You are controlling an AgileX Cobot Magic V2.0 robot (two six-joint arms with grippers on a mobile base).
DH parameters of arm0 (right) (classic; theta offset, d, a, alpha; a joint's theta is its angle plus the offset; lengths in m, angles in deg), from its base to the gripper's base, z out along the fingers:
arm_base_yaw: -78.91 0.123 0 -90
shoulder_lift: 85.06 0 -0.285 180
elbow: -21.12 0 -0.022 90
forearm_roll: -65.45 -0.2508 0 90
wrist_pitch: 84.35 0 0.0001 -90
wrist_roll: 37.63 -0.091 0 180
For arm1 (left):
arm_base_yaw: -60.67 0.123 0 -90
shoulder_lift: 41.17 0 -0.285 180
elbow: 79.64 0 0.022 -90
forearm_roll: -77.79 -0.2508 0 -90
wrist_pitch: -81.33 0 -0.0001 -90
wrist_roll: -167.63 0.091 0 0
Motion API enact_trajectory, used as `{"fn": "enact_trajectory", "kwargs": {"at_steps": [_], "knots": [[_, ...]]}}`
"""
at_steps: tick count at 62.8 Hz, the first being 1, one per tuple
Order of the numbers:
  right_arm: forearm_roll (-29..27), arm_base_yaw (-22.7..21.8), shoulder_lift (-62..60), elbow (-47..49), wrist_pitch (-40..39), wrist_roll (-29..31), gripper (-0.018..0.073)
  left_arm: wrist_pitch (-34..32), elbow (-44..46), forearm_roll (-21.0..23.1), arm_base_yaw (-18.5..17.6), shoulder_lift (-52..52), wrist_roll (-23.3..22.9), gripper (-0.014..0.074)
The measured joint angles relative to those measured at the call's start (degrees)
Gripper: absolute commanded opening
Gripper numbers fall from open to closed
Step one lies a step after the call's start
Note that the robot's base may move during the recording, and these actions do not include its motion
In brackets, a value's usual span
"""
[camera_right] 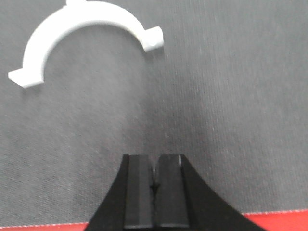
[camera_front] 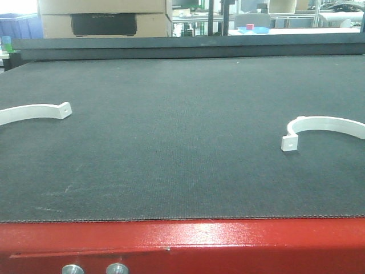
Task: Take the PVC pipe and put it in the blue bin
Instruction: 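Lower both grippers onto the ends of the white clamps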
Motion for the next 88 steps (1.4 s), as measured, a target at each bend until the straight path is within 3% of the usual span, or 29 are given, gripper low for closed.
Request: {"fn": "enact_trajectory", "kwargs": {"at_steps": [13, 26, 38, 50, 55, 65, 69, 88], "knots": [[1.11, 1.4, 12.21, 11.58, 6.8, -4.33, -0.015, 1.05, 0.0, 0.0, 0.0, 0.0, 0.0, -0.0111], [3.8, 7.17, 25.16, 25.42, 11.94, -9.91, -0.015, 4.8, 0.0, 0.0, 0.0, 0.0, 0.0, -0.0111], [4.15, 11.55, 36.66, 39.44, 17.33, -10.52, -0.015, 4.92, 0.0, 0.0, 0.0, 0.0, 0.0, -0.0111], [3.53, 12.74, 46.37, 50.68, 22.54, -11.25, -0.0145, 4.92, 0.0, 0.0, 0.0, 0.0, 0.0, -0.0111], [3.28, 12.74, 48.83, 52.61, 24.44, -13.9, -0.0071, 4.92, 0.0, 0.0, 0.0, 0.0, 0.0, -0.0111], [3.18, 12.48, 51.98, 53.44, 25.4, -19.77, 0.0235, 4.94, 0.0, 0.0, 0.0, 0.0, 0.0, -0.0111], [2.87, 12.4, 52.65, 53.44, 25.19, -20.53, 0.0314, 4.94, 0.0, 0.0, 0.0, 0.0, 0.0, -0.0111], [0.52, 12.34, 55.57, 53.57, 22.76, -23.44, 0.0233, 5.16, 0.0, 0.0, 0.0, 0.0, 0.0, -0.0111]]}}
